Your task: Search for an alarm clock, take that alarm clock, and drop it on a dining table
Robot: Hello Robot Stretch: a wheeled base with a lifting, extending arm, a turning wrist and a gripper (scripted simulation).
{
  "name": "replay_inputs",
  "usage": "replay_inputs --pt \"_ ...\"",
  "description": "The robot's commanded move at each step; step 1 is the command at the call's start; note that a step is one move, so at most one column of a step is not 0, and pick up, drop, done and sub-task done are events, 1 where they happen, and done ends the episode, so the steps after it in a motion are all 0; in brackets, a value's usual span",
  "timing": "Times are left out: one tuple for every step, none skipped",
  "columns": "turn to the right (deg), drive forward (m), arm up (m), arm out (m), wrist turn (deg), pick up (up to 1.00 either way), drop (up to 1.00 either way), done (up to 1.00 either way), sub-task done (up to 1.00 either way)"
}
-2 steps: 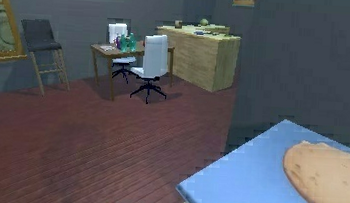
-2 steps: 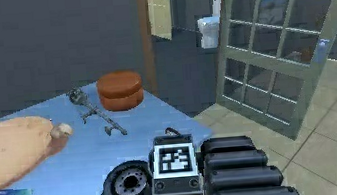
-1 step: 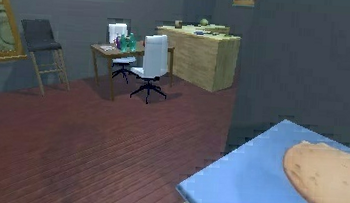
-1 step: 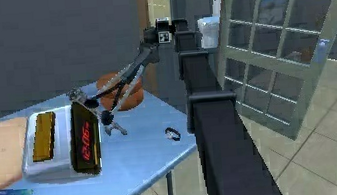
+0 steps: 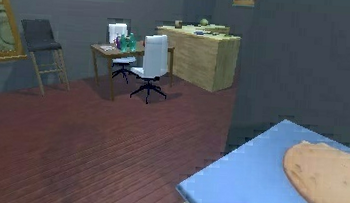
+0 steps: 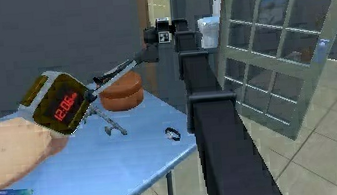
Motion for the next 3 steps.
replay_inputs --pt "0.0 0.0 -0.24 0.0 0.0 0.0 0.0 0.0 0.0" --pt "0.0 0.0 0.0 0.0 0.0 0.0 1.0 0.0 0.0" --pt "0.0 0.0 0.0 -0.1 0.0 0.0 0.0 0.0 0.0"
